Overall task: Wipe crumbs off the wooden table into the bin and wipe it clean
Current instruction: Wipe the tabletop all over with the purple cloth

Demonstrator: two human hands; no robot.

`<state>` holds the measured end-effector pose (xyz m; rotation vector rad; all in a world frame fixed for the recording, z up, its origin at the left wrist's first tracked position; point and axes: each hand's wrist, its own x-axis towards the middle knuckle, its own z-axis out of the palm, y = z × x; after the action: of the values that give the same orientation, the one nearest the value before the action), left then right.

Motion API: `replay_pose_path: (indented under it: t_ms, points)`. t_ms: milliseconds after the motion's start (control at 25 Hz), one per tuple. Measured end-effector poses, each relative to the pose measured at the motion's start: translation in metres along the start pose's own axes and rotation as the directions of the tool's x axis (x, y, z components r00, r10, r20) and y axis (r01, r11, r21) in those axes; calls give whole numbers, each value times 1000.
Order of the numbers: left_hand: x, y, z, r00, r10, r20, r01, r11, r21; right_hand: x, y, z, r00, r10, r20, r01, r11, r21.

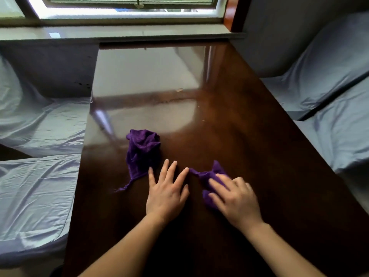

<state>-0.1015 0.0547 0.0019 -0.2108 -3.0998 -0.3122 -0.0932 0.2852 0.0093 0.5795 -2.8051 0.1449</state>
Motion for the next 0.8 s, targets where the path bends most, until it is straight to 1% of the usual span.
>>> replay_pose_path:
  t_ms: [40, 80, 120, 200, 240, 280, 320, 360, 400, 440, 480, 520, 560, 600, 640, 680, 720, 760, 800]
  points:
    - [-6, 0, 0, 997, 80, 19, -80, 997, 20, -4, 25, -7, 997, 72, 8, -72, 995, -69]
    - [-11, -1, 1, 991, 131, 35, -132, 991, 36, -6, 50, -14, 984, 179, 7, -177, 977, -119]
    - [-18, -1, 1, 988, 150, 43, -152, 987, 48, -10, 70, -21, 957, 291, -4, -290, 949, -123]
    - [-32, 1, 2, 990, 131, 51, -135, 988, 75, -17, 74, -20, 879, 476, -32, -477, 877, -59]
    - [-38, 2, 2, 992, 116, 57, -120, 989, 89, -20, 60, -16, 859, 512, -35, -512, 858, -23]
    - [-42, 4, 1, 993, 101, 60, -107, 989, 97, -23, 39, -13, 874, 485, -22, -485, 875, 5]
    - [-44, 6, 0, 994, 93, 62, -99, 990, 103, -30, 17, -11, 918, 396, -12, -396, 918, 30]
    - [-45, 6, -1, 994, 88, 66, -95, 990, 108, -41, -2, -9, 965, 263, -5, -262, 963, 65]
    - [-45, 6, -1, 994, 84, 69, -92, 989, 112, -52, -9, -7, 992, 129, -11, -128, 988, 83]
    - [-44, 6, -1, 994, 79, 74, -87, 990, 115, -60, -2, -9, 999, 28, -23, -26, 996, 80]
    - [-44, 6, -2, 994, 72, 76, -81, 990, 114, -62, 16, -13, 999, -20, -38, 23, 997, 67]
    - [-43, 6, -2, 995, 68, 73, -76, 991, 108, -60, 40, -15, 999, 8, -52, -7, 1000, 25]
    - [-42, 5, -2, 995, 68, 71, -75, 993, 95, -57, 66, -17, 989, 123, -77, -125, 992, -25]
    - [-44, 4, -3, 995, 66, 77, -72, 995, 71, -52, 95, -19, 944, 308, -116, -316, 947, -55]
    - [-46, 0, -5, 995, 59, 83, -62, 997, 42, -46, 123, -23, 854, 499, -149, -510, 859, -45]
    - [-51, -6, -6, 995, 45, 85, -47, 999, 19, -42, 145, -26, 749, 644, -157, -654, 756, -15]
    - [-58, -15, -8, 996, 27, 87, -28, 1000, 11, -41, 158, -26, 669, 728, -147, -735, 678, 11]
    - [-68, -25, -10, 996, 9, 88, -10, 1000, 17, -39, 158, -24, 638, 756, -148, -762, 647, 20]
    - [-79, -36, -13, 996, -10, 90, 7, 999, 31, -39, 148, -22, 656, 737, -161, -743, 668, 34]
